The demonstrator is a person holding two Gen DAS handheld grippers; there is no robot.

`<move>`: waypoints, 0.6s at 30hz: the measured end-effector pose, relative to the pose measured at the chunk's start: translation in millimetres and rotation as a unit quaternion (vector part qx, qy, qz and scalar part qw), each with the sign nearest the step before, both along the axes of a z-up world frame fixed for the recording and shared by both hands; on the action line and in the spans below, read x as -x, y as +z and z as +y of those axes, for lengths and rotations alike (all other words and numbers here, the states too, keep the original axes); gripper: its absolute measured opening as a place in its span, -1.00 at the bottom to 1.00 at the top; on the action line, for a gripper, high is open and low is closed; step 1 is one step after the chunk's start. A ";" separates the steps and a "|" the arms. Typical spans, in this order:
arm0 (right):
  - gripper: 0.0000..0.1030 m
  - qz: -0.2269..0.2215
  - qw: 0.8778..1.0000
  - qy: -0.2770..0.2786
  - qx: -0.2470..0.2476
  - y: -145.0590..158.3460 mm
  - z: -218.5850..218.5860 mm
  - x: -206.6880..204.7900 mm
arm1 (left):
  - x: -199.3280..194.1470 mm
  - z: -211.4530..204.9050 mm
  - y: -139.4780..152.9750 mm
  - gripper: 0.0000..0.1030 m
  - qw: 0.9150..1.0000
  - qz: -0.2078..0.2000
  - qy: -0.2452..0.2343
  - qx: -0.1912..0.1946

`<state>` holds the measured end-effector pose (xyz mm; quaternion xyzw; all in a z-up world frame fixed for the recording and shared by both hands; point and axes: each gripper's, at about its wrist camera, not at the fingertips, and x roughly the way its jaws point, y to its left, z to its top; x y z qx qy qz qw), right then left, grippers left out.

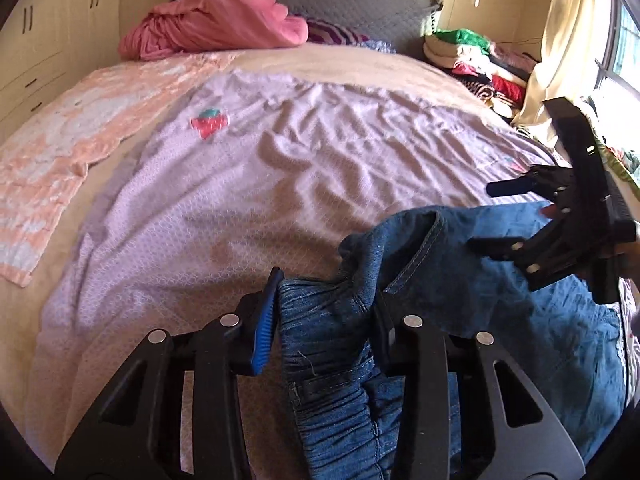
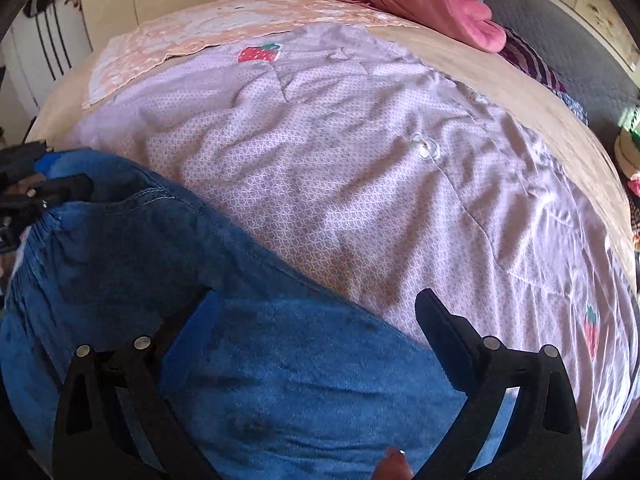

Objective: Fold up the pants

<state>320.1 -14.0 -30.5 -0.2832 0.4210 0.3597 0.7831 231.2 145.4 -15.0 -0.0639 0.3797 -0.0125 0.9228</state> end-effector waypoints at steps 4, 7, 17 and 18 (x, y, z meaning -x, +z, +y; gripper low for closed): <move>-0.27 0.013 0.999 0.035 0.002 -8.3 12.6 12.9 | 6.2 -6.1 6.0 -0.41 1.000 -0.012 -0.008 -0.008; -0.80 -0.006 1.000 0.028 -0.011 -0.2 11.3 26.8 | 8.7 -12.7 7.4 -0.41 0.999 -0.018 -0.011 -0.033; -0.91 -0.043 0.990 -0.042 -0.131 67.6 -44.9 95.6 | 41.6 -25.3 31.8 -0.41 0.995 -0.069 -0.025 -0.069; -0.91 -0.045 0.988 -0.042 -0.139 73.2 -50.0 106.9 | 50.4 -28.1 36.4 -0.41 0.994 -0.080 -0.029 -0.069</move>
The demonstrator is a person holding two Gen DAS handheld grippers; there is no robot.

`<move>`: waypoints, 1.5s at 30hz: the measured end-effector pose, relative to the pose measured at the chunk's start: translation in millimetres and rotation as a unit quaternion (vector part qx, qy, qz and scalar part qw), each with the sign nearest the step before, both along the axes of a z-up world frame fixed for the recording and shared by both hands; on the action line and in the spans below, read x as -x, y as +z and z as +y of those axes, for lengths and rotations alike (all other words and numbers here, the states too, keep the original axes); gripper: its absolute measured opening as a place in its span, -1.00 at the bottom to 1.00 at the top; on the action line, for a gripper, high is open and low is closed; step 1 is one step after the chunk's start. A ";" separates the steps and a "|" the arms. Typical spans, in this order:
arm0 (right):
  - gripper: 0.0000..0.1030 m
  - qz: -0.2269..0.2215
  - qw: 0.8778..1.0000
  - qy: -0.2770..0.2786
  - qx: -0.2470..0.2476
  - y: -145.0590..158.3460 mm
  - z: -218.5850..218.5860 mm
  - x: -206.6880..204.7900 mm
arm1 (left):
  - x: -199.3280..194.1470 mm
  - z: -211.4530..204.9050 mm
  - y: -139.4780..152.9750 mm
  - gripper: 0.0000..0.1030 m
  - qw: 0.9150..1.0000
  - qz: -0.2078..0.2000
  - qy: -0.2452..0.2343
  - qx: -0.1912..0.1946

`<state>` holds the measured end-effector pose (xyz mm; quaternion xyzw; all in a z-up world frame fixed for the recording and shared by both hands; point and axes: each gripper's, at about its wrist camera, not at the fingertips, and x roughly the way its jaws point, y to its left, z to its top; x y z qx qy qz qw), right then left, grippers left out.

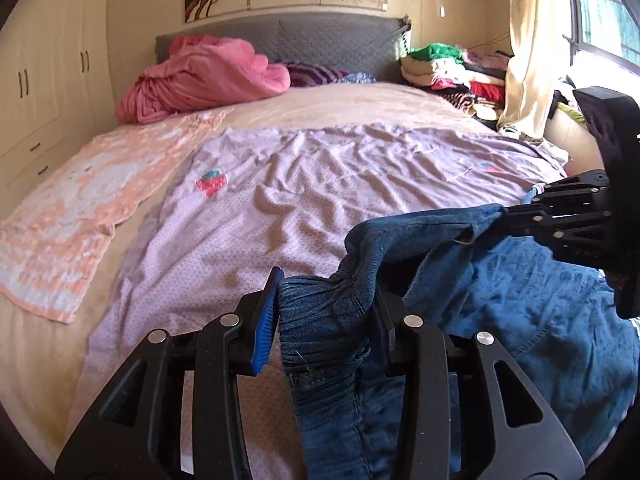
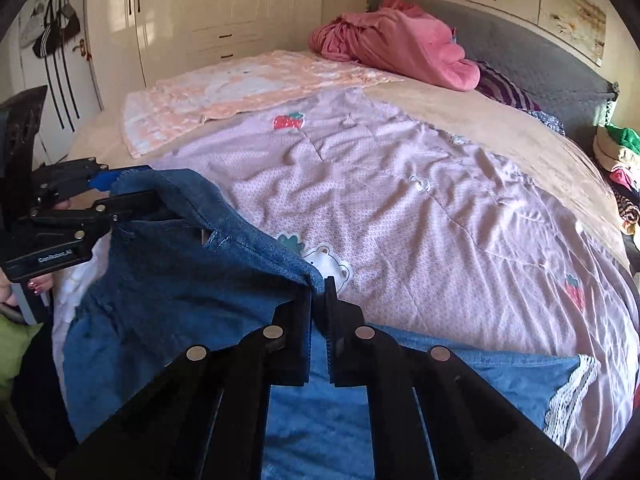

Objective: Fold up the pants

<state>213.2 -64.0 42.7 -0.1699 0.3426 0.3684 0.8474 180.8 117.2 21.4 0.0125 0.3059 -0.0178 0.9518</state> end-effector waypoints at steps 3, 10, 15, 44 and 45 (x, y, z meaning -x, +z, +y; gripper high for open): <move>-0.91 -0.021 1.000 0.002 -0.008 13.2 -12.1 38.6 | 25.6 -7.5 7.1 -0.39 1.000 -0.026 -0.007 -0.002; -0.91 -0.016 1.000 0.015 -0.020 5.1 -30.9 125.0 | 89.6 -27.0 5.8 -0.39 0.998 -0.054 -0.030 -0.030; -0.90 0.018 0.999 0.028 -0.007 -27.9 -25.6 168.3 | 113.3 -27.7 -9.6 -0.37 0.998 -0.021 -0.041 -0.035; -0.66 0.127 0.991 0.003 -0.051 -83.4 -33.6 213.2 | 144.4 -50.0 -5.7 0.10 0.995 0.048 -0.073 0.039; -0.66 0.131 0.990 0.001 -0.058 -80.2 -38.9 214.7 | 136.8 -56.1 -13.9 0.10 0.994 0.061 -0.080 0.042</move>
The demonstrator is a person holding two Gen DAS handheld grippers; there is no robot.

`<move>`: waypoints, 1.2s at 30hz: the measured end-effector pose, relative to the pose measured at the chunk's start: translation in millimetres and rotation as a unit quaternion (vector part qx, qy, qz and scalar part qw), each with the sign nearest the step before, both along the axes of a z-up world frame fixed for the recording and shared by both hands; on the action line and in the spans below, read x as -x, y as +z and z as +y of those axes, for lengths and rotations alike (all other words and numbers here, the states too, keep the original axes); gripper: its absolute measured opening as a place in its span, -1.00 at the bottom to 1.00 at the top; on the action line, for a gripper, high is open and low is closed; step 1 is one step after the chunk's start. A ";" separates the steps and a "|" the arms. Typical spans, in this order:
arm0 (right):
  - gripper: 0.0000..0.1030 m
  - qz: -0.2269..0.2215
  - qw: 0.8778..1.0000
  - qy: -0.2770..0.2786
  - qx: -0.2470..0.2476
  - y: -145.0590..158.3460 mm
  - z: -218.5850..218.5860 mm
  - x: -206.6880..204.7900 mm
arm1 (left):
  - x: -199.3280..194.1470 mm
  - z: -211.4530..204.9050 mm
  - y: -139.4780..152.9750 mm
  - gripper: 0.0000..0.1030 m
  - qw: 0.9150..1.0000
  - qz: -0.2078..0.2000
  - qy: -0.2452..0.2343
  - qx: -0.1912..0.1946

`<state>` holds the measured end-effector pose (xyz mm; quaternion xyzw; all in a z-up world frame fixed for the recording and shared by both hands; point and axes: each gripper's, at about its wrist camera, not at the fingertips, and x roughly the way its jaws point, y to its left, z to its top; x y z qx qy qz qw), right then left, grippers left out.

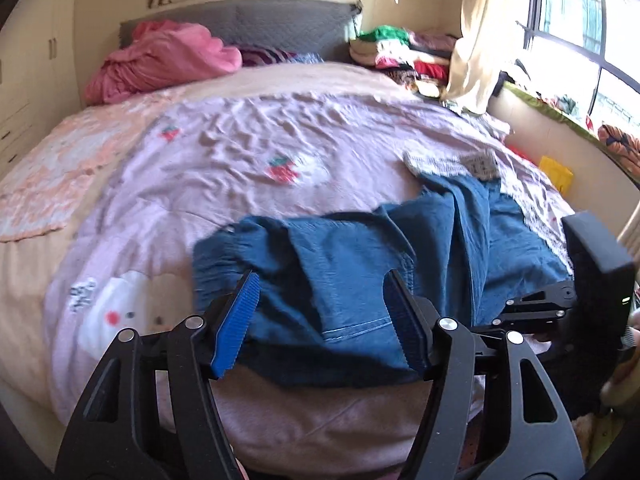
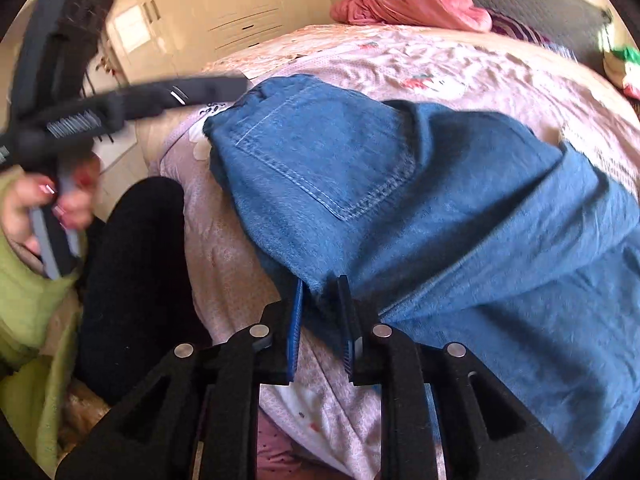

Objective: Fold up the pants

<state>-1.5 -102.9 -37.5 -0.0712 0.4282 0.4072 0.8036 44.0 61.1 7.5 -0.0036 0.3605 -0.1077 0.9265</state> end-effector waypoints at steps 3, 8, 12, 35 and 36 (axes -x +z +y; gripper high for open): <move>-0.57 -0.006 1.000 -0.010 -0.016 12.9 -15.7 5.3 | -9.9 -13.7 -31.7 0.10 0.998 0.033 0.003 -0.045; -0.25 -0.050 0.997 -0.045 -0.023 35.4 -24.3 -5.0 | -5.9 -14.5 -55.5 0.10 0.997 0.046 0.008 -0.065; -0.17 -0.033 0.998 -0.054 -0.001 22.4 -12.2 -26.3 | -3.2 -11.9 -56.6 0.10 0.997 0.044 0.008 -0.062; 0.29 -0.031 0.978 -0.200 -0.054 60.7 -108.3 -33.4 | 16.8 -40.2 9.6 0.34 0.997 0.011 -0.049 0.050; 0.30 -0.031 0.976 -0.208 -0.055 60.6 -115.3 -36.2 | 16.2 -46.1 12.6 0.36 0.997 0.009 -0.054 0.047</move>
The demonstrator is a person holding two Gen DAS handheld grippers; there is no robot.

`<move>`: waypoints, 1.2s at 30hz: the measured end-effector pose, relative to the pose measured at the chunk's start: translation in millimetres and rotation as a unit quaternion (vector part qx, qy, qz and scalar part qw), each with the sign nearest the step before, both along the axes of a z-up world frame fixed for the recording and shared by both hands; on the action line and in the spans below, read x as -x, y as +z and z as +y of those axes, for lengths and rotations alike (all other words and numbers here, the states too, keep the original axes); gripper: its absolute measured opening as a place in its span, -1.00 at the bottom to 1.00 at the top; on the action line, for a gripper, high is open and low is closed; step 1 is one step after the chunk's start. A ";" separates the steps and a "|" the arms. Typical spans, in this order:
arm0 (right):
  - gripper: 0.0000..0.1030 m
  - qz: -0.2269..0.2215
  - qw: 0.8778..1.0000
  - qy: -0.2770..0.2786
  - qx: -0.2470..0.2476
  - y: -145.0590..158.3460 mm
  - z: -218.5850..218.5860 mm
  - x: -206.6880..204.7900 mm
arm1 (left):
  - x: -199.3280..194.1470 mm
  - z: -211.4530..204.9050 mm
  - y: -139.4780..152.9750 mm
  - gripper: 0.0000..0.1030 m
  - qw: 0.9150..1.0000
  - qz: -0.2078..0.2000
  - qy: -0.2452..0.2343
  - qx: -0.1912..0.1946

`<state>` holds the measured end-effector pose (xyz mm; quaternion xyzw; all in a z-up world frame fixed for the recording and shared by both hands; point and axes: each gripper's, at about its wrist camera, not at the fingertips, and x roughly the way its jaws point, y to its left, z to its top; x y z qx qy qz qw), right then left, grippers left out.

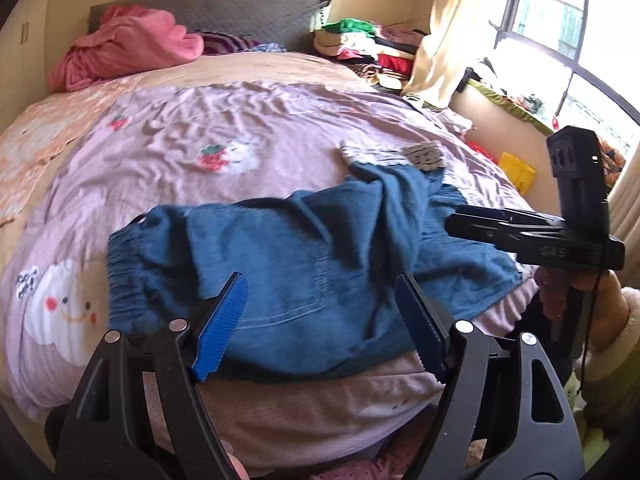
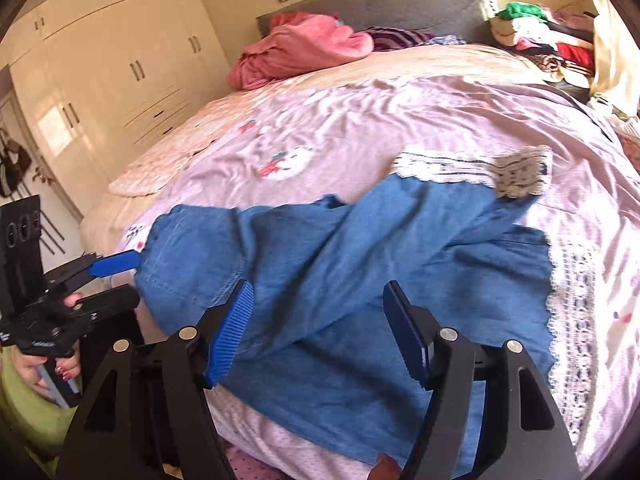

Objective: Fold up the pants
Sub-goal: 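Grasp the lace leg hem with the right tool while the left tool grasps the denim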

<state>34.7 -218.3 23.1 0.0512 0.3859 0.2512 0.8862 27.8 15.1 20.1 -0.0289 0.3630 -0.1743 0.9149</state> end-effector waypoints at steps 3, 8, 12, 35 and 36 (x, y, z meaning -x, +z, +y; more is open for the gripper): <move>0.31 -0.003 1.000 -0.019 -0.001 0.3 -14.6 -4.4 | -4.2 -17.3 4.5 0.42 1.000 -0.002 -0.014 -0.006; 0.45 -0.011 0.999 -0.045 0.005 6.3 -31.5 -20.1 | -21.9 -51.9 -8.3 0.42 0.998 0.012 -0.060 -0.002; 0.49 -0.010 0.998 -0.052 0.023 10.7 -36.7 -36.8 | -41.1 -75.8 -23.5 0.42 0.995 0.040 -0.089 0.011; 0.52 0.040 0.990 -0.041 0.132 -25.7 41.0 -190.9 | -101.9 -109.6 -73.5 -0.61 0.982 0.111 -0.122 0.092; 0.52 0.042 0.988 -0.045 0.142 -28.9 46.2 -198.2 | -100.4 -109.8 -73.7 -0.61 0.982 0.108 -0.124 0.091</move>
